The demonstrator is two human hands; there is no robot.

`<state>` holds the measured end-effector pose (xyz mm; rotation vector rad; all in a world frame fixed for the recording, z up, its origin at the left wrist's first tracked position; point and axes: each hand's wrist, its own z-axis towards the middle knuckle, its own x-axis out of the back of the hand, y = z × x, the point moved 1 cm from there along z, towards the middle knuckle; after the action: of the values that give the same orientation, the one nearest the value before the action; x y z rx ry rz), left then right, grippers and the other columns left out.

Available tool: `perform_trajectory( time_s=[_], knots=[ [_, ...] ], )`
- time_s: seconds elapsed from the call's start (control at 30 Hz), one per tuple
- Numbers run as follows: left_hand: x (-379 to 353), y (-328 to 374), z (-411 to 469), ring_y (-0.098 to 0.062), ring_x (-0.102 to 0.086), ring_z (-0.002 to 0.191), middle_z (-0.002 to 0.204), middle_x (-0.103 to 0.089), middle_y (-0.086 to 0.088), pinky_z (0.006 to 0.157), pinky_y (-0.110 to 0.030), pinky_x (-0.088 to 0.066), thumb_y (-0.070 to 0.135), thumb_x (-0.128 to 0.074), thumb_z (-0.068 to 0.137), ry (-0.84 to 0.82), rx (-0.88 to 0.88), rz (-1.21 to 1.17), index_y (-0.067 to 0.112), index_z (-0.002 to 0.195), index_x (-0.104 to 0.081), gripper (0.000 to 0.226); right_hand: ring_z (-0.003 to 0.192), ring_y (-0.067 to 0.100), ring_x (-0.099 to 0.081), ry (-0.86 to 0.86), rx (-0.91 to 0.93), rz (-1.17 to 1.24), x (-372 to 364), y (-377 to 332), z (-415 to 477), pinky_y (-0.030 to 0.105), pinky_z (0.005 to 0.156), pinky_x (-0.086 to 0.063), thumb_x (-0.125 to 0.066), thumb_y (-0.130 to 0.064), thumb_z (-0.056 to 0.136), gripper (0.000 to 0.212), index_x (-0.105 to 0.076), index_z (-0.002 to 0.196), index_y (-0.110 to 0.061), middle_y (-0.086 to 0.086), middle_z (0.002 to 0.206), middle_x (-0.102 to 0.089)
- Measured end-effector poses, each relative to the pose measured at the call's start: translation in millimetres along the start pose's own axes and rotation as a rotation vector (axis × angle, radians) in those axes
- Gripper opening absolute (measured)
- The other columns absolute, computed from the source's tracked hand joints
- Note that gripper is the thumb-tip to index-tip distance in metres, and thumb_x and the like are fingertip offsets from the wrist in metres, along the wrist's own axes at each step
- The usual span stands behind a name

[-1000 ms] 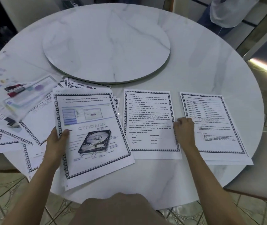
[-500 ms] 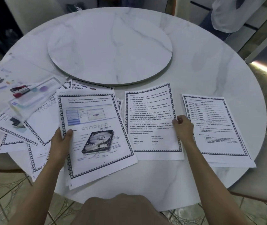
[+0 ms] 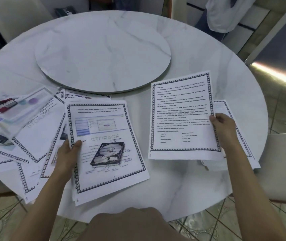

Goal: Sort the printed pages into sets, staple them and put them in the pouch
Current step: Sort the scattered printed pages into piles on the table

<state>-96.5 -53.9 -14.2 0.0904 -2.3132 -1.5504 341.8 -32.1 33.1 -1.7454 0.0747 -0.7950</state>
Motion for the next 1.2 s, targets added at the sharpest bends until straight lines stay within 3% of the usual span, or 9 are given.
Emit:
perform_trajectory(
  time_s=[0.07,0.17,0.27,0.47,0.63,0.8,0.97,1.07,1.2],
  knots=[
    [-9.7,3.9,-2.2,-0.03,-0.054,0.113,0.125,-0.055,-0.014,0.094,-0.041,-0.043,0.02,-0.045,0.097,-0.033,0.007,0.01,0.005,0.131,-0.045,0.037,0.097,0.031,-0.062,0.036,-0.036,0.08,11.3,2.6,2.5,0.047,0.096,-0.048,-0.057,-0.02,0.091,0.008,-0.062,0.089,-0.014,0.013,0.101,-0.066],
    [-27.6,7.9,-5.8,-0.03,-0.05,0.12,0.13,-0.052,-0.009,0.097,-0.041,-0.042,0.023,-0.045,0.097,-0.079,0.018,0.003,0.005,0.136,-0.041,0.043,0.088,0.023,-0.058,0.065,-0.071,0.171,17.1,3.0,-2.6,0.039,0.092,-0.048,-0.056,-0.016,0.092,0.016,-0.059,0.077,-0.022,0.003,0.087,-0.063],
    [-47.3,11.5,-16.1,-0.029,-0.048,0.122,0.127,-0.052,-0.01,0.091,-0.035,-0.039,0.02,-0.044,0.098,-0.098,0.006,-0.009,0.006,0.135,-0.041,0.04,0.082,0.02,-0.06,0.012,-0.077,0.174,9.3,8.1,-9.1,0.034,0.085,-0.05,-0.055,-0.014,0.092,0.011,-0.061,0.082,-0.015,0.009,0.092,-0.064],
    [-79.2,9.8,-31.1,-0.026,-0.026,0.14,0.153,-0.027,-0.007,0.112,-0.04,-0.025,0.029,-0.044,0.097,-0.168,0.057,-0.015,0.01,0.147,-0.021,0.058,0.086,0.022,-0.061,-0.123,-0.09,0.092,-24.1,22.9,-32.5,0.021,0.071,-0.052,-0.055,-0.016,0.092,0.013,-0.061,0.097,-0.006,0.005,0.091,-0.065],
    [-97.0,5.9,-45.0,-0.023,-0.044,0.125,0.131,-0.047,-0.001,0.095,-0.032,-0.036,0.026,-0.041,0.098,-0.186,0.048,-0.035,0.01,0.139,-0.037,0.043,0.092,0.023,-0.06,-0.208,-0.074,-0.034,-60.3,42.7,-63.2,0.034,0.088,-0.048,-0.056,-0.018,0.092,0.021,-0.062,0.105,-0.003,0.007,0.095,-0.064],
    [-109.5,8.7,-55.3,-0.02,-0.05,0.111,0.117,-0.051,0.001,0.091,-0.033,-0.039,0.029,-0.044,0.097,-0.16,0.029,-0.068,0.012,0.134,-0.043,0.041,0.081,0.014,-0.053,-0.253,0.038,-0.073,-80.3,38.3,-74.6,0.001,0.06,-0.038,-0.051,-0.011,0.093,0.019,-0.061,0.105,-0.002,0.002,0.088,-0.06],
    [-111.9,3.4,-53.9,-0.027,-0.051,0.12,0.131,-0.054,-0.006,0.099,-0.039,-0.04,0.039,-0.045,0.094,-0.12,0.045,-0.105,0.015,0.134,-0.045,0.047,0.073,0.013,-0.05,-0.337,0.11,-0.082,-80.0,38.3,-66.4,0.008,0.055,-0.036,-0.051,-0.01,0.094,0.016,-0.061,0.101,0.0,0.007,0.082,-0.061],
    [-117.0,-0.5,-54.6,-0.022,-0.046,0.122,0.131,-0.05,-0.002,0.105,-0.036,-0.034,0.035,-0.044,0.095,-0.101,0.062,-0.12,0.012,0.138,-0.041,0.048,0.061,0.007,-0.044,-0.444,0.128,-0.089,-77.6,39.6,-62.8,0.009,0.052,-0.033,-0.051,-0.012,0.094,0.014,-0.061,0.094,-0.003,-0.002,0.069,-0.054],
    [-124.7,-7.0,-56.0,-0.031,-0.051,0.121,0.133,-0.053,-0.011,0.105,-0.047,-0.039,0.021,-0.05,0.095,-0.056,0.058,-0.06,0.01,0.132,-0.046,0.039,0.079,0.01,-0.056,-0.414,0.116,-0.053,-63.2,37.7,-51.4,0.003,0.064,-0.042,-0.057,-0.012,0.091,0.018,-0.064,0.105,-0.003,0.0,0.087,-0.061]
  ],
)
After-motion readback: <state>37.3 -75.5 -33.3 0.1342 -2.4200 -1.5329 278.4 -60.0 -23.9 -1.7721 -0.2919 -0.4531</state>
